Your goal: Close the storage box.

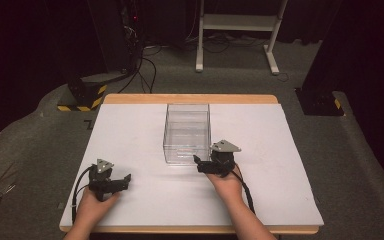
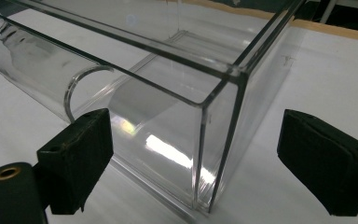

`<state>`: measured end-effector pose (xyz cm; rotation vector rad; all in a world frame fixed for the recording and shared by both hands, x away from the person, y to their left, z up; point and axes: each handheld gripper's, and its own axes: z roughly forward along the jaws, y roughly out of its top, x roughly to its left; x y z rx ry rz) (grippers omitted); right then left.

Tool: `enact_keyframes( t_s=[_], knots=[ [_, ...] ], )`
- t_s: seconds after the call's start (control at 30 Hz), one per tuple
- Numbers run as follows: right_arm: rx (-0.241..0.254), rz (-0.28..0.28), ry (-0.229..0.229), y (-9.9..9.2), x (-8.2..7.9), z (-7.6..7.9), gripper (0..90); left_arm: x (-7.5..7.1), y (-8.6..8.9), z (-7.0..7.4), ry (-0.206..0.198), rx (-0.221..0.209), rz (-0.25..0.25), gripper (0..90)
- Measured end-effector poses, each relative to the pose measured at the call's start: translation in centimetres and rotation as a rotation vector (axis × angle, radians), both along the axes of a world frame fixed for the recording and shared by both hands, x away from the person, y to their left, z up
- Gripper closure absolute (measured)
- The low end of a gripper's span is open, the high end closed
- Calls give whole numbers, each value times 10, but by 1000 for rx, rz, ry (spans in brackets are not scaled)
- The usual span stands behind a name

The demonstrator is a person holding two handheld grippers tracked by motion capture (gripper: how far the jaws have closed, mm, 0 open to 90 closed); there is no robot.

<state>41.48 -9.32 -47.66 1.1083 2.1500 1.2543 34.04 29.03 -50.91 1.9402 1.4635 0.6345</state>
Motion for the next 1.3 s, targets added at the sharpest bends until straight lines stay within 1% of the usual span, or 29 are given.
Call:
enact_keyframes(
  t_s=[0.17, 0.43, 0.47, 0.6, 0.7, 0.77, 0.87, 0.97, 1.1, 1.17, 1.3],
  knots=[
    [-14, -10, -8, 3, 8, 1, 106, 0, 0, 0, 0, 0, 0, 90],
    [-6, -31, -14, 5, 17, -1, 105, 0, 0, 0, -2, -1, 1, 90],
    [1, -35, -9, 5, 17, -1, 105, 0, 0, 0, -2, -1, 1, 90],
    [-5, -44, -14, 7, 21, -1, 107, 0, 0, 0, -2, -1, 1, 90],
    [3, -55, -10, 7, 23, -2, 109, 0, 0, 0, -2, -1, 1, 90],
    [8, -47, 4, 8, 25, -2, 105, 0, 0, 0, -2, -1, 1, 90],
    [-2, -45, -1, 11, 25, -2, 109, 0, 0, 0, -1, -2, 1, 90],
    [6, -41, 13, 11, 24, -1, 131, 0, 0, 0, -2, 0, 0, 90],
    [12, -35, 30, 9, 20, -1, 132, 0, 0, 0, -1, -3, 1, 90],
    [9, -28, 23, 6, 15, 0, 132, 0, 0, 0, -1, 0, 0, 90],
    [25, -20, 21, 0, 5, 0, 132, 0, 0, 0, -1, 0, 0, 90]
  ],
)
